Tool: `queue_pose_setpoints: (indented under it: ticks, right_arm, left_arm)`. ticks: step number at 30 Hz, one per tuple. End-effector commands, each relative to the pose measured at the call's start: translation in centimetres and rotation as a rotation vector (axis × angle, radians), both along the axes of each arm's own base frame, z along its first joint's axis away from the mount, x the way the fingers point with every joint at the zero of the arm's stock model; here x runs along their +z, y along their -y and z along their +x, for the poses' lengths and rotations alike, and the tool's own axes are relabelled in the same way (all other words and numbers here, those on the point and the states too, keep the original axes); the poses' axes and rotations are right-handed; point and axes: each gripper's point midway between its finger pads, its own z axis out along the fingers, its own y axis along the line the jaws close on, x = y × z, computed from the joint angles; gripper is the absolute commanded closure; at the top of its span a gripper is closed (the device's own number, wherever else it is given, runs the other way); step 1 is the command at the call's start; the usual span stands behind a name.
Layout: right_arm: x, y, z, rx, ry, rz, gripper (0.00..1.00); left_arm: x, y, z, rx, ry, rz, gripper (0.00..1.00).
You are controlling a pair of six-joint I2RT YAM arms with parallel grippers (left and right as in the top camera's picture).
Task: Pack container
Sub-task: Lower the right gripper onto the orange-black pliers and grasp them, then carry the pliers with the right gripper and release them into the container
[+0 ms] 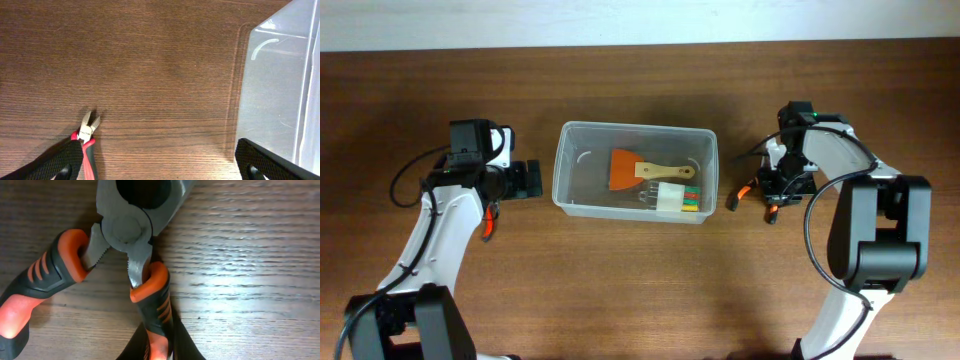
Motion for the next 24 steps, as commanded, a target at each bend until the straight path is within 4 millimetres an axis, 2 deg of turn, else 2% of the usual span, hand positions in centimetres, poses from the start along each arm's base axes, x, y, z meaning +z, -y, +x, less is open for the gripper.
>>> queue_pose_setpoints:
  ticks: [1, 3, 7, 8, 11, 12, 15, 17, 19, 21, 24]
  right_arm:
    - [-1.9, 2.8, -1.0, -0.098, -0.046, -0.07, 0.91]
    - [-0.8, 3.7, -0.2, -0.133, -0.017, -0.078, 0.91]
    - [3.6, 5.5, 1.7, -0.217, 0.055, -0.093, 0.92]
    - [6.2, 5.7, 2.8, -0.221, 0.1, -0.097, 0.95]
    - [11.2, 5.3, 4.5, -0.207, 0.198, -0.1, 0.96]
    - [14.4, 4.4, 5.4, -0.185, 0.264, -0.099, 0.96]
    - [19.6, 1.6, 6.5, -0.116, 0.384, -0.09, 0.96]
    - [22.6, -1.0, 6.9, -0.048, 0.461, -0.076, 0.96]
    - [24.8, -4.3, 7.2, 0.095, 0.528, -0.059, 0.96]
    - [26.0, -8.0, 7.1, 0.269, 0.569, -0.046, 0.96]
    - [26.1, -14.0, 6.3, 0.566, 0.593, -0.006, 0.96]
  left_arm:
    - [0.4, -0.1, 0.5, -0.008, 0.012, 0.009, 0.01]
    - [0.4, -0.2, 0.5, -0.008, 0.012, 0.01, 0.01]
    - [0.4, -0.2, 0.5, -0.008, 0.012, 0.01, 0.01]
    - [0.4, -0.1, 0.5, -0.008, 0.012, 0.009, 0.01]
    - [0.4, -0.1, 0.5, -0.008, 0.012, 0.009, 0.01]
    - [0.4, -0.2, 0.5, -0.008, 0.012, 0.01, 0.01]
    - [0.4, -0.1, 0.5, -0.008, 0.012, 0.009, 0.01]
    - [0.4, -0.2, 0.5, -0.008, 0.012, 0.01, 0.01]
    - [0.4, -0.1, 0.5, -0.008, 0.012, 0.009, 0.01]
    - [0.4, -0.1, 0.5, -0.008, 0.012, 0.009, 0.01]
    - [0.4, -0.1, 0.5, -0.008, 0.012, 0.009, 0.01]
